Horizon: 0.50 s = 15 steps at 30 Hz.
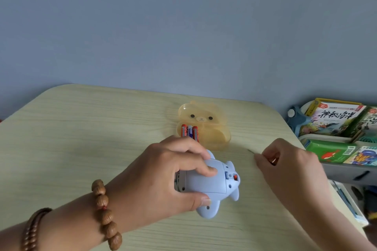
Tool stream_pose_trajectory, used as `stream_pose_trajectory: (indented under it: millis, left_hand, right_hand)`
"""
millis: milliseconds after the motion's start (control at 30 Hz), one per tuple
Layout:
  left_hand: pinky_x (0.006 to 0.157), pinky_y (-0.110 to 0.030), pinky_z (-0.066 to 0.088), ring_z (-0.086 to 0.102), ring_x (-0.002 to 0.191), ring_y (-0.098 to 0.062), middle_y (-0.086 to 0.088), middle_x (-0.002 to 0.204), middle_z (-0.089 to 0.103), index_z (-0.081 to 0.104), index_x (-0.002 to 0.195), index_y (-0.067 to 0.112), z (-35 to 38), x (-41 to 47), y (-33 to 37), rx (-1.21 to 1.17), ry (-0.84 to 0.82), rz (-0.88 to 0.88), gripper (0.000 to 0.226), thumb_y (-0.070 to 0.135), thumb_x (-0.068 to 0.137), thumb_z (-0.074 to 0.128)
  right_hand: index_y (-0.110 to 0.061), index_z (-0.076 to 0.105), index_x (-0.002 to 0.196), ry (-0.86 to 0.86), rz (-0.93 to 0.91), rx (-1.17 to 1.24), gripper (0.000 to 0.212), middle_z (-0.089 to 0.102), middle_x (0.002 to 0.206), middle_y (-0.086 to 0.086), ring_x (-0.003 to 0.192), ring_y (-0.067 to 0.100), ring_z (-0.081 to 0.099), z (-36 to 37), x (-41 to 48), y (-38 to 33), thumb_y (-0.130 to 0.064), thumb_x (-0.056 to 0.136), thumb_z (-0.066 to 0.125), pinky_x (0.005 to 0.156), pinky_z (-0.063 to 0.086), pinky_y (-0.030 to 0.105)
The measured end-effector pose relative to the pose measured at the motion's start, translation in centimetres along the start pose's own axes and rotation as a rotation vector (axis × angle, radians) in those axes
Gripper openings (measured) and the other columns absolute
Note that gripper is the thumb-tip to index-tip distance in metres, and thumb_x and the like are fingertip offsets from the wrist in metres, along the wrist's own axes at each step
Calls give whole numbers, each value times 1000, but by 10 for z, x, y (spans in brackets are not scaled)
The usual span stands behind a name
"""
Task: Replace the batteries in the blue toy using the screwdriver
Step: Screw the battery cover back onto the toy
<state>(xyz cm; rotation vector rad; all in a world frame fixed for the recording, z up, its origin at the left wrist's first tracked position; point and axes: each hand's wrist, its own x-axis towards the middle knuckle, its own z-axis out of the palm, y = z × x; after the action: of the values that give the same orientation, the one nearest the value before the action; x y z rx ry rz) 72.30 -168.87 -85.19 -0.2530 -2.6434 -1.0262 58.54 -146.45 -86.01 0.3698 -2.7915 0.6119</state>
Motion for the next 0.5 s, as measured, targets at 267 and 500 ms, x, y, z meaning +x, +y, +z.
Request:
stream_pose_trajectory:
  millis: [267,500]
  left_hand:
    - [92,-16,46,59,118,0,26,123,60,76,100,37,0,1,1,-2,3,4,35,47,67,82]
    - [91,-18,48,60,118,0,26,122,61,76,100,39,0,1,1,-10,8,-14,35,47,67,83]
  right_hand:
    - [-23,47,71,-16,10,3,25,57,71,-7,67,21,56,12,-10,-6,-36,88,60,57,48,34]
    - [-26,58,84,70,-145,50,15,58,88,-7,85,21,55,0,-15,-5,-33,86,72,68,47,36]
